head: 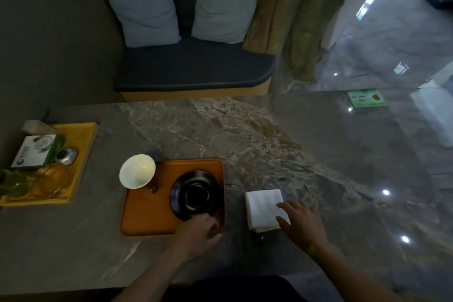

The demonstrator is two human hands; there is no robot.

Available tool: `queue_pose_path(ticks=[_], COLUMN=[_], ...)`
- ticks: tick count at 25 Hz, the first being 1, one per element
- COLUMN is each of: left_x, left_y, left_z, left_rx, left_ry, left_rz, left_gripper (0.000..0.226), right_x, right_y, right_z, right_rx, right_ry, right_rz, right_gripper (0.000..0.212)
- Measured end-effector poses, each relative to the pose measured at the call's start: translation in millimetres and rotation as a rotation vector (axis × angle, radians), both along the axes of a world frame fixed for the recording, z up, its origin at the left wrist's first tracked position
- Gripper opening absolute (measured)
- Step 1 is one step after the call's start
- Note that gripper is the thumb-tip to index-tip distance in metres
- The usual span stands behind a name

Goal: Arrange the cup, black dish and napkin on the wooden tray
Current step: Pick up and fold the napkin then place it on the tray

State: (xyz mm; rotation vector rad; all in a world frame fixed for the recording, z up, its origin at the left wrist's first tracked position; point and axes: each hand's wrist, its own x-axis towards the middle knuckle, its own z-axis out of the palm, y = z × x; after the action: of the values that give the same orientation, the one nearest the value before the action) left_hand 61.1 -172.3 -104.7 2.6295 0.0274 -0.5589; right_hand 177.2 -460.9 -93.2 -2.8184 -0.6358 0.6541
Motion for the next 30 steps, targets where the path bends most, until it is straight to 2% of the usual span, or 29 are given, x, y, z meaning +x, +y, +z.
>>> queue_pose_path(ticks=[4, 9, 16, 20, 25, 30], left_x=[61, 118, 142, 142, 134, 110], left_y=[-36, -62, -79, -84, -92, -99], left_z=[13, 13, -6, -11, -9, -8], left_rx=[0.095, 0.178, 0.300, 0.346, 0.329, 0.227], left_ry=[0.099, 0.126, 0.242, 0.196, 0.177, 0.072], left_rz=[-0.172, -0.134, -0.064, -0.092, 0.006, 0.164], left_gripper=[0.032, 0.037, 0.061, 0.055, 0.043, 0.023], right_x=[35, 73, 83, 81, 77, 61], right_y=[-24, -20, 0, 4, 4, -4], right_z=[5, 4, -18, -31, -33, -29], right_rx=[-0.125, -0.170, -0.202, -0.188, -0.103, 0.026], right_ry=[0.015, 0.050, 0.122, 0.072, 0.065, 0.036], right_rz=[0.104, 0.205, 0.277, 0.300, 0.269, 0.223], right_gripper=[0.042, 0.062, 0.090, 0.089, 0.088, 0.070])
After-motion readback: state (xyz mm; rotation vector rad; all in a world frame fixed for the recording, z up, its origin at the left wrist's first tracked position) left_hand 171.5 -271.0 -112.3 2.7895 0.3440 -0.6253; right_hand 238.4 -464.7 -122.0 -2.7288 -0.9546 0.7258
